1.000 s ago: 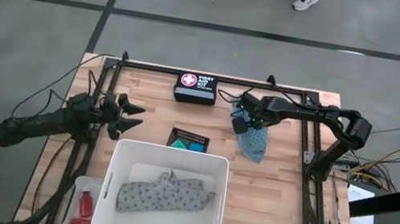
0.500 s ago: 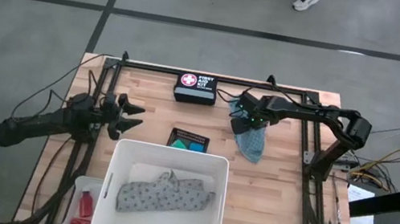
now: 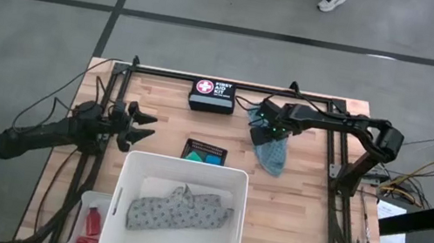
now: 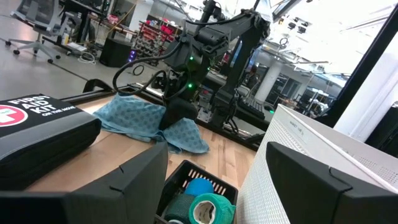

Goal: Pick & Place Medicine items
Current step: Put the blue patient gown into the large white bin

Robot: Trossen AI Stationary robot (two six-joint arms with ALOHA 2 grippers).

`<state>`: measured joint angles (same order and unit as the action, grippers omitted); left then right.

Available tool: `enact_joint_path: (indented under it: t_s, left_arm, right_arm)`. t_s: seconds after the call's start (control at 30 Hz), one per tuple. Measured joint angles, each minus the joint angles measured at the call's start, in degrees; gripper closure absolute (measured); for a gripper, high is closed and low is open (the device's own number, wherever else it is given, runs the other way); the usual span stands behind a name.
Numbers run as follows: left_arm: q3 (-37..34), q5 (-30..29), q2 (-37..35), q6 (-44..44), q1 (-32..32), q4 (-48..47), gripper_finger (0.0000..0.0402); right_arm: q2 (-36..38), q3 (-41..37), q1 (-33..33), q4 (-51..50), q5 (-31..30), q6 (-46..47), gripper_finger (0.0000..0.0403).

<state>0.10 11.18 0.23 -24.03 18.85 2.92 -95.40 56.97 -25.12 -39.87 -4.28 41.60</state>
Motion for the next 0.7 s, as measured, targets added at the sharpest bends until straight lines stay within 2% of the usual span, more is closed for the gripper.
enact_joint_path:
  t_s: [0.13, 0.27, 0.43, 0.7]
  left_arm:
    - [0.0, 0.0, 0.0, 0.0, 0.0, 0.0, 0.0126]
    - [0.0, 0.0, 0.0, 0.0, 0.0, 0.0, 0.0126]
    - [0.0, 0.0, 0.0, 0.0, 0.0, 0.0, 0.0126]
    - [0.0, 0.0, 0.0, 0.0, 0.0, 0.0, 0.0126]
  right_arm:
    - [3.0, 0.0, 0.0, 0.2, -0.8, -0.3, 0.0282]
    - [8.3, 0.0, 0.1, 0.2, -6.8, 0.0, 0.0294]
    - [16.5, -0.1, 1.3, 0.3, -13.1, -0.2, 0.0289]
    - [26.6, -3.3, 1.8, 0.2, -13.7, 1.3, 0.0289]
